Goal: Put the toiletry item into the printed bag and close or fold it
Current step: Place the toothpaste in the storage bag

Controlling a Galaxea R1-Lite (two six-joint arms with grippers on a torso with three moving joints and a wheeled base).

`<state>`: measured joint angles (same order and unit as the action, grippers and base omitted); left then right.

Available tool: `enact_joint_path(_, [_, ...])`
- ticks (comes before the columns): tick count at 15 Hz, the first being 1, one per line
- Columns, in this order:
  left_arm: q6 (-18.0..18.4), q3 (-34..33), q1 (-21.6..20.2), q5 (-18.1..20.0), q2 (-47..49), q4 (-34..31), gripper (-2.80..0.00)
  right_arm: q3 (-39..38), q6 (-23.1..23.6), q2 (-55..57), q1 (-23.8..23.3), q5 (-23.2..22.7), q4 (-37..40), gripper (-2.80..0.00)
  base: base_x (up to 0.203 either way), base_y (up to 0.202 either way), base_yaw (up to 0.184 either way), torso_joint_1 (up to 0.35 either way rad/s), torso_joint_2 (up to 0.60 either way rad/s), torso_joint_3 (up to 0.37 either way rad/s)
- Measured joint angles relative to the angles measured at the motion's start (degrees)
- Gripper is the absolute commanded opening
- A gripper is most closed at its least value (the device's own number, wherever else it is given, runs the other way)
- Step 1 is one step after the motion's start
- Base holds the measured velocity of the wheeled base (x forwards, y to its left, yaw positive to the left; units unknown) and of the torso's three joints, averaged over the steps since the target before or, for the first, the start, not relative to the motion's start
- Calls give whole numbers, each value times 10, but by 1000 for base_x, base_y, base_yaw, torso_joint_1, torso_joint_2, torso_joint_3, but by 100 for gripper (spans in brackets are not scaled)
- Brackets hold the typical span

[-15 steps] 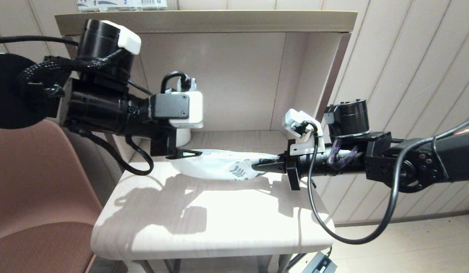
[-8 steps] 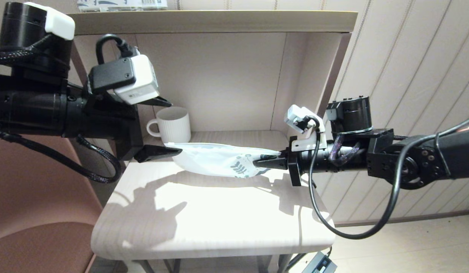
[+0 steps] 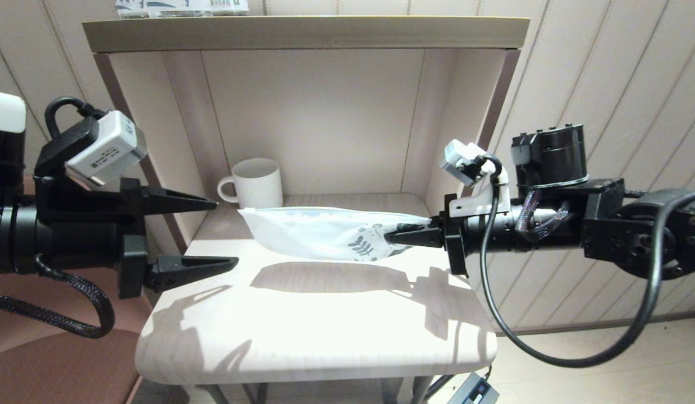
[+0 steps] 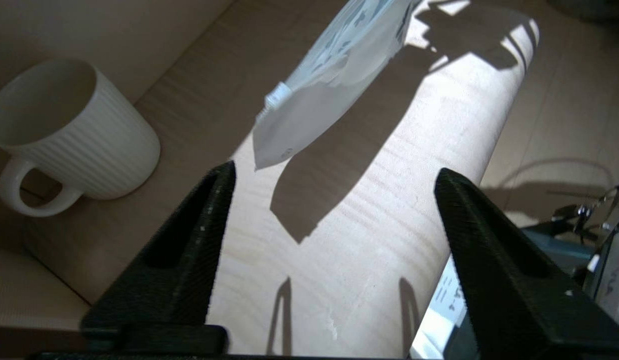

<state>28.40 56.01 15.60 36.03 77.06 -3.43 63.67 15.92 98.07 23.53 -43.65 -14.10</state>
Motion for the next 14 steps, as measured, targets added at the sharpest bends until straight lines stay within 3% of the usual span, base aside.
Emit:
enact_joint_path(2, [-40, -41, -6, 22, -14, 75, -280, -2, -8, -14, 5, 0, 2, -280, 0, 0, 0, 0, 0, 0])
enact_joint_path(8, [-44, -60, -14, 74, 12, 186, -280, 14, -23, -32, 12, 0, 42, -280, 0, 0, 0, 0, 0, 0])
enact_joint_path(11, [-45, -57, -36, 121, 32, 212, -280, 46, -32, -40, 13, 0, 100, -280, 0, 0, 0, 0, 0, 0])
enact_joint_path(14, [-46, -50, -81, 192, 45, 212, -280, 92, -32, -43, 9, -2, 165, -280, 0, 0, 0, 0, 0, 0])
